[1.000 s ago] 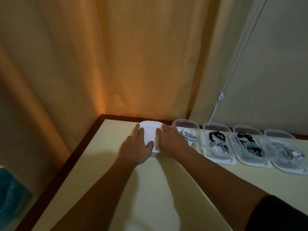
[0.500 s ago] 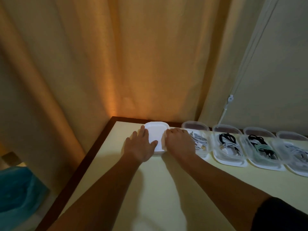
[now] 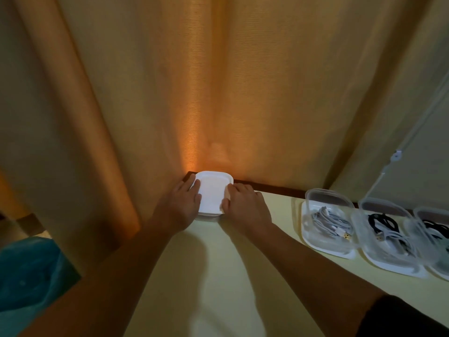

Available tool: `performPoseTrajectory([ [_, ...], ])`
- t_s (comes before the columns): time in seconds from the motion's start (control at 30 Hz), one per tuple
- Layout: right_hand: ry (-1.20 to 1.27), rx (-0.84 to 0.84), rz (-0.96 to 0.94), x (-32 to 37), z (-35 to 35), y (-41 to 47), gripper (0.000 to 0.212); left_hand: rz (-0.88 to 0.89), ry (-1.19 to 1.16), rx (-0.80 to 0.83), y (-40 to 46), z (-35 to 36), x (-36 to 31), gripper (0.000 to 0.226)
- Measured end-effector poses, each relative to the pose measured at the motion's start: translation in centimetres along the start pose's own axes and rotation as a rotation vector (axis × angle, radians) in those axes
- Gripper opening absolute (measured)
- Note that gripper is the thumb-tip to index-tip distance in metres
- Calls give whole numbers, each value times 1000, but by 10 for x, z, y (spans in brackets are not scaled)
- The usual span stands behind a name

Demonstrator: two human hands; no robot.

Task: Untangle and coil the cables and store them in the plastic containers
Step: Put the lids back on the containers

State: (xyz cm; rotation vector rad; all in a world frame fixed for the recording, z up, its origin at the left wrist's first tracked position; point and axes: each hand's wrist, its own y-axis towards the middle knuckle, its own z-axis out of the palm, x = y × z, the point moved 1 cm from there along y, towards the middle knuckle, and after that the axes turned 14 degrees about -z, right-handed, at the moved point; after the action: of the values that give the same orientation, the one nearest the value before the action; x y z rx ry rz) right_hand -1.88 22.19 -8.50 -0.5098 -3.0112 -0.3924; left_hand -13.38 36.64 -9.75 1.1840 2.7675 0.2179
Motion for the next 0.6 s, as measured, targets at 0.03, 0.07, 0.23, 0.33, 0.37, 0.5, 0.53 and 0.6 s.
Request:
performPoseTrajectory([
  [0.03, 7, -7, 4, 2, 2, 3, 37, -29, -59, 18, 2, -1, 2, 46],
  [0.07, 11, -15, 7, 2, 4, 6, 36, 7, -84, -20, 4, 3, 4, 55],
  [0.23, 67, 29, -8, 2, 1, 10, 45, -76, -179, 91, 9, -2, 8, 52],
  [0.33, 167, -13, -20, -6, -14, -3, 51, -109, -220, 34, 1, -11, -4, 52],
  [0.37, 173, -60, -29, -11, -21, -10, 49, -114, -230, -7, -4, -18, -12, 51],
  [0.5, 98, -134, -20, -36, -56, -45, 41, 57, -244, -199, -26, -42, -65, 49],
  [0.53, 78, -132, -5, -44, -64, -56, 41, 88, -275, -212, -33, -47, -82, 44],
  [0.6, 51, -129, 38, -62, -79, -83, 40, 121, -374, -149, -47, -51, -115, 29],
])
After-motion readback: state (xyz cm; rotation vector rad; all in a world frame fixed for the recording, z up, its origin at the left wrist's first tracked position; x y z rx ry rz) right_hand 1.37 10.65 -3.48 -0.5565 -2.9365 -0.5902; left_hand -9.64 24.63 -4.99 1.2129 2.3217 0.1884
